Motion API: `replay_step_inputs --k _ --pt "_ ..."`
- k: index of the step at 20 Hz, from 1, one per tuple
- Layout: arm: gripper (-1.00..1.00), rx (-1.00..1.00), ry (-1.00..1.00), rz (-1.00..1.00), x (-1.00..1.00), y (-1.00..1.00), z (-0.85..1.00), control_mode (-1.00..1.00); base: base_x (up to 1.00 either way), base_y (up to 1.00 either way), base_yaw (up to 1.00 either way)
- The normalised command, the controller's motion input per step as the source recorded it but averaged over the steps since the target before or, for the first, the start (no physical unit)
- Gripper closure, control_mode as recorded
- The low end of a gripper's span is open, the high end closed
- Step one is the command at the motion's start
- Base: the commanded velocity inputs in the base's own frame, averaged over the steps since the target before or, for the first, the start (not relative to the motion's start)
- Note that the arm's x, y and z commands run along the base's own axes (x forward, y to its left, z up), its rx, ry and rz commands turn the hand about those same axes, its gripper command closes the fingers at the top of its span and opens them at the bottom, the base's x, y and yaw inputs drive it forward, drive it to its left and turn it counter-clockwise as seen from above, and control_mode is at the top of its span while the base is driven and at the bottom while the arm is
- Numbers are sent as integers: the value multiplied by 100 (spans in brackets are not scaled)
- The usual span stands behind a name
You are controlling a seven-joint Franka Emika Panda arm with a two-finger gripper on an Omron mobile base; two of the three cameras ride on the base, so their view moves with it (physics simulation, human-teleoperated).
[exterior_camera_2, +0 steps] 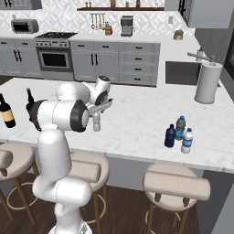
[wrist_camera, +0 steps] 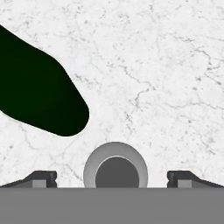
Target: Move the plastic bottles in the middle to the plastics group, and the glass bottles in the middle to the glass group.
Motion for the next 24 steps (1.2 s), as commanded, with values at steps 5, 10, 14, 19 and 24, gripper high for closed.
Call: replay_step_inputs --k 5,10,14,19,24 --pt "100 0 0 0 0 0 0 -100 0 0 0" --pt "100 0 0 0 0 0 0 -100 0 0 0" --pt "100 0 0 0 -3 0 0 -100 0 0 0" --pt "100 0 -2 -3 -20 -19 10 -100 0 0 0" --pt "100 3 -1 -15 -20 -69 31 -100 0 0 0"
